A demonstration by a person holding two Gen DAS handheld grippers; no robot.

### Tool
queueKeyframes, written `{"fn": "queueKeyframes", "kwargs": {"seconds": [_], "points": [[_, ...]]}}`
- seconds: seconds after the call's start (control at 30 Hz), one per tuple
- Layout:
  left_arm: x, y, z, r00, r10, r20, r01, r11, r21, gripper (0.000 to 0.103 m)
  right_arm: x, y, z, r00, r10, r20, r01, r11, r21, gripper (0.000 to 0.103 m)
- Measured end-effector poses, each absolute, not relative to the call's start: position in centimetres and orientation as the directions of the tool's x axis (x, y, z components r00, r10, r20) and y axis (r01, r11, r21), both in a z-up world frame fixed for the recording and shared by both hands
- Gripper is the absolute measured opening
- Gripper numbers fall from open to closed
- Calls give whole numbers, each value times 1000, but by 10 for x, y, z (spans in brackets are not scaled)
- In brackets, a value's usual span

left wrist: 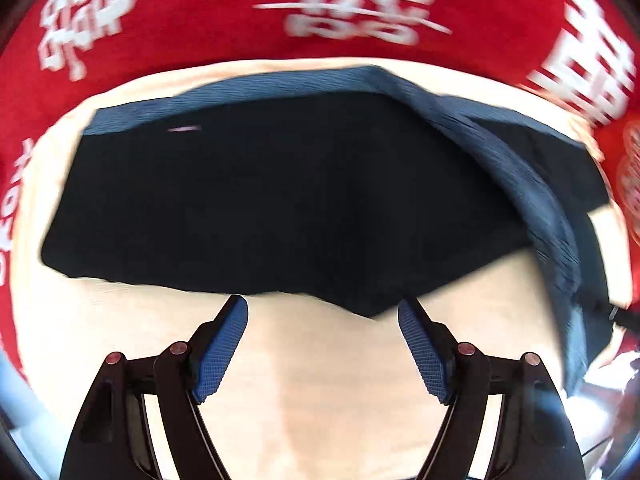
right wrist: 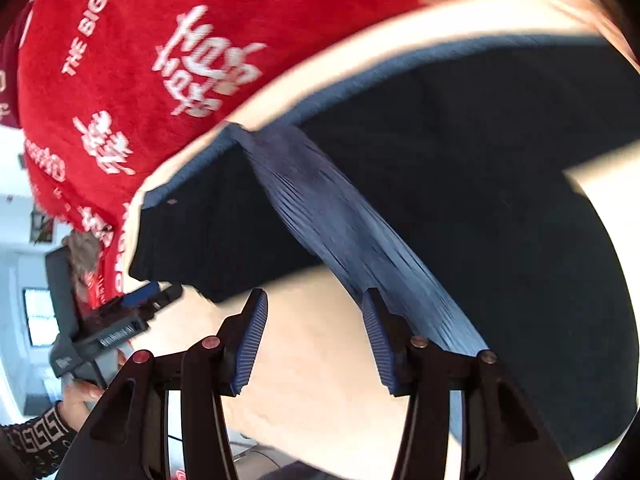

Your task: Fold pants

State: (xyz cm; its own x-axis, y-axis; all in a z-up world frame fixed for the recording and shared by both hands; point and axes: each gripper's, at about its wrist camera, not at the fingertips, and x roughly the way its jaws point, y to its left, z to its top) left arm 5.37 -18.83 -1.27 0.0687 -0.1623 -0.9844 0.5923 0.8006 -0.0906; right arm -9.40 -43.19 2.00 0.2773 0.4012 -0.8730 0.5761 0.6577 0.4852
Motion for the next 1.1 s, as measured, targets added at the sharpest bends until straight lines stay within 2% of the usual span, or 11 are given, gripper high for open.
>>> {"fn": "queueKeyframes", "kwargs": {"seconds": [0.1, 0.27, 0.37, 0.5, 0.77, 0.97, 1.0, 1.07, 1.1], "points": [[24, -210, -11, 48, -203, -978, 647, 752, -124, 79, -165, -436, 27, 292, 355, -888, 666, 591, 455, 53], [-6, -230, -2, -56, -305, -951, 693, 673, -257, 79, -251, -433, 28, 299, 268, -916, 780, 484, 396, 53], [-22, -241, 1, -117, -333, -936, 716, 624, -312, 79, -285, -443, 23, 300, 225, -927, 823, 430, 371, 53], [-41, -268, -4, -141, -341, -929, 751, 575, -325, 79, -311, -457, 15, 279, 180, -943, 842, 426, 330, 53], [-66, -326, -38, -231, -336, -913, 725, 567, -391, 79, -314, -473, -7, 384, 331, -862, 773, 395, 496, 55], [-81, -346, -51, -260, -313, -913, 726, 560, -399, 79, -329, -487, -19, 489, 419, -765, 735, 275, 620, 54], [-83, -348, -52, -256, -308, -916, 733, 556, -391, 79, -329, -488, -20, 508, 428, -747, 725, 257, 640, 51], [-88, -352, -52, -243, -300, -922, 744, 552, -376, 78, -328, -491, -25, 552, 449, -702, 704, 201, 682, 25], [-89, -352, -52, -247, -305, -920, 743, 550, -382, 69, -328, -491, -27, 568, 462, -681, 697, 170, 696, 20]]}}
